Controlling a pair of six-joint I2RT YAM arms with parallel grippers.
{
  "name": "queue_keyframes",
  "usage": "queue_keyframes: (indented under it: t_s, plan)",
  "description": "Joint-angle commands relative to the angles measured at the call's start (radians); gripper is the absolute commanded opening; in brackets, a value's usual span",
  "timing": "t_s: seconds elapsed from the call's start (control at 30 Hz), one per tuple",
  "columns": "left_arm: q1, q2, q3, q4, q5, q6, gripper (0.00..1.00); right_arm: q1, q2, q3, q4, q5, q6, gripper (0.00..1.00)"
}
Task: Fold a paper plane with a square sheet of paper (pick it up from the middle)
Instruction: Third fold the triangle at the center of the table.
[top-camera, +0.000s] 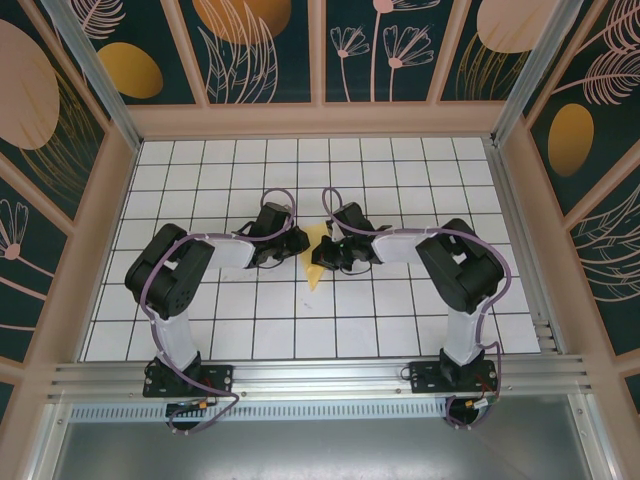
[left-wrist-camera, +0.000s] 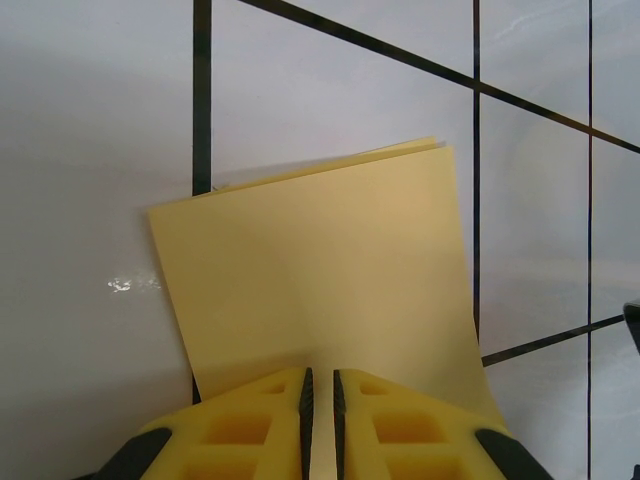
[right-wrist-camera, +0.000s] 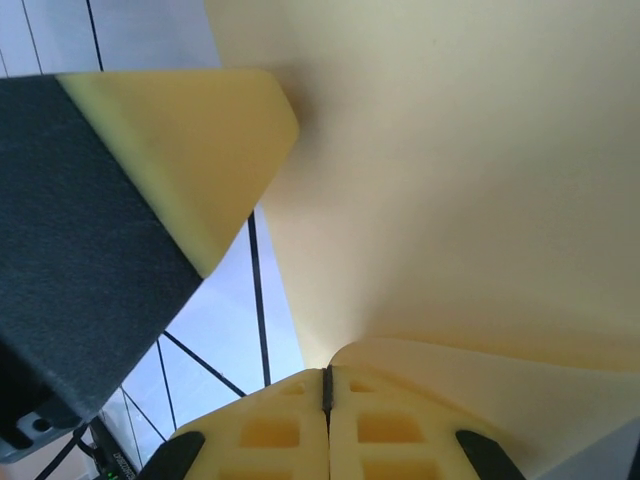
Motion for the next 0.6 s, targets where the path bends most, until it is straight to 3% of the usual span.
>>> queue_keyframes:
  t_s: [0.0, 0.57]
  plan:
    - [0.003, 0.018, 0.012, -0.019, 0.015, 0.018, 0.17, 0.007, 0.019, 0.025, 0.007, 0.03, -0.014, 0.06]
    - [0.002, 0.021, 0.014, -0.018, 0.022, 0.018, 0.17, 0.007, 0.033, 0.033, 0.04, 0.023, -0.026, 0.06]
